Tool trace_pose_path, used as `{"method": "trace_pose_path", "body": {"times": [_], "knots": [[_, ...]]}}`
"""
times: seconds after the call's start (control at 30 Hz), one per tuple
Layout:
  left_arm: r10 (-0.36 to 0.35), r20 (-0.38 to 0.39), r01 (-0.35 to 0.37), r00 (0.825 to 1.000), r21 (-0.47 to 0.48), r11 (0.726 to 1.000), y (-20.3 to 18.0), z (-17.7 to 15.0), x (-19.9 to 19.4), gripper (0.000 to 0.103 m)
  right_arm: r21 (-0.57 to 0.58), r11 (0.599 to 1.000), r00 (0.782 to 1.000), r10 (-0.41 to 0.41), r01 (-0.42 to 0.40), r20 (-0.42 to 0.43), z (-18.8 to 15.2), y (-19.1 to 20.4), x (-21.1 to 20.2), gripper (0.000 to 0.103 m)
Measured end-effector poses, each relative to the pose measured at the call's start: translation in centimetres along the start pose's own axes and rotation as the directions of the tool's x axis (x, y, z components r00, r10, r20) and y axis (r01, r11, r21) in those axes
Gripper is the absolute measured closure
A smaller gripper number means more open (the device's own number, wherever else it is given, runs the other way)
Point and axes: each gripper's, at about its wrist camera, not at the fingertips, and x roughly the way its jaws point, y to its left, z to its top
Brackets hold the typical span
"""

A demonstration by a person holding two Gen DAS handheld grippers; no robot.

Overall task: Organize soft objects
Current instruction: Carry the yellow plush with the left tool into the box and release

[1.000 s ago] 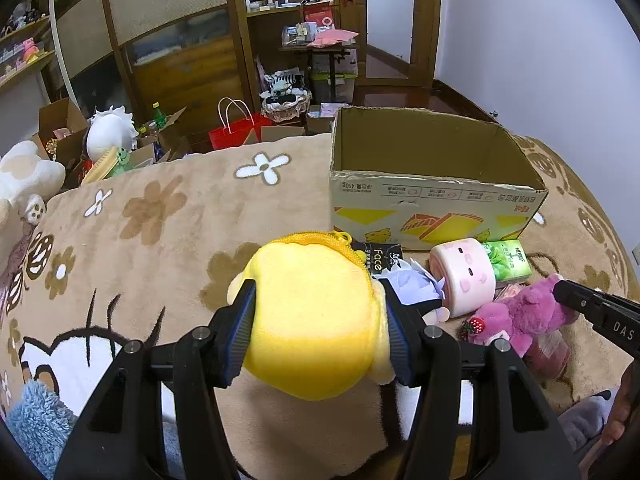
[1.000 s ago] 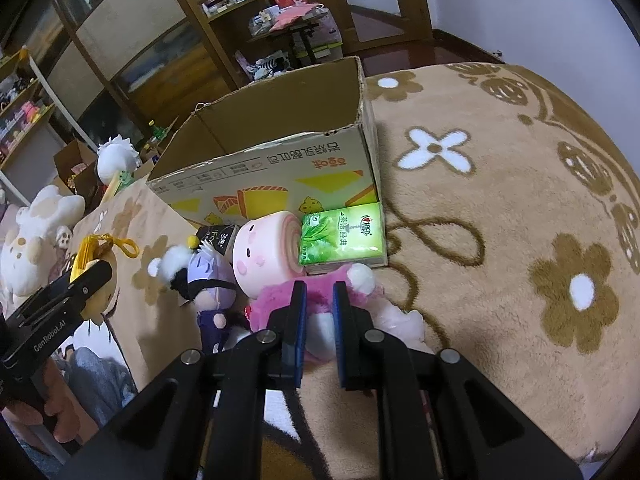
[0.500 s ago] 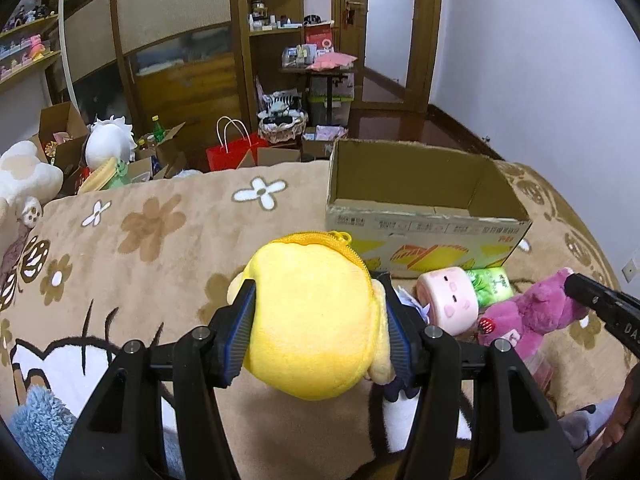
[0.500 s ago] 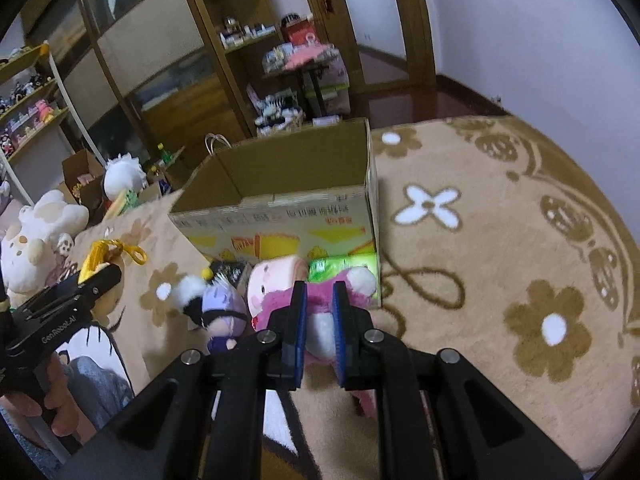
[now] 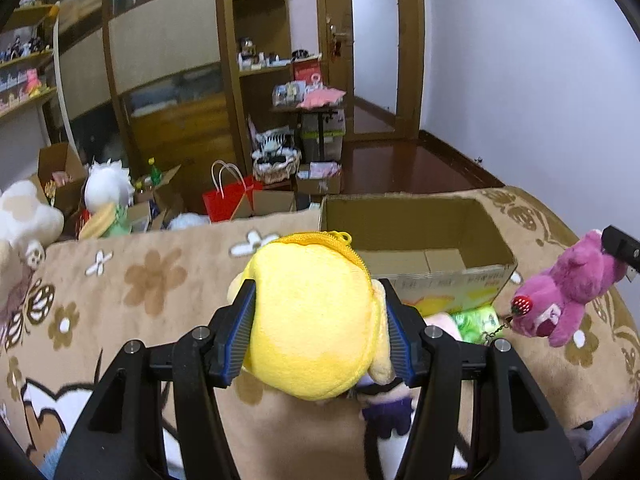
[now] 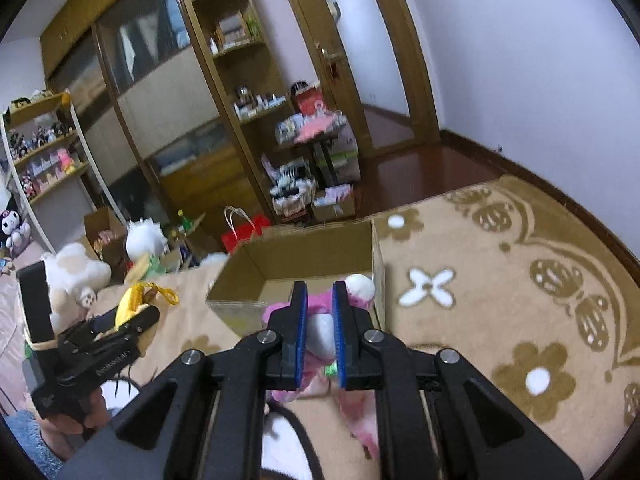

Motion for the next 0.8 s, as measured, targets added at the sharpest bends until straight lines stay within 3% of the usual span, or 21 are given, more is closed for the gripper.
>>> {"method": "trace_pose_path", "body": {"times": [0.33,0.53,0.8], "knots": [[-0.004,0.091,-0.001,0.996,0.049,0.999,-2.0,4.0,1.7,0.046,-0.017,1.0,0.997,-0.006,0.007,0.083,4.2,0.2,0.8,0.09],[0.006,0.139,-0.023,0.99,0.117,0.993,-3.8,5.6,3.2,0.046,-0.039,0.999,0.995,-0.015,0.019,0.101,5.3,0.2,1.6,0.091],[0.004,0.17,-0.025,0.985,0.124,0.992,-4.4,7.6,5.2,0.046,-0.054,0.998,0.992,-0.022,0.029,0.124,6.5,0.5,3.1,0.091]]}}
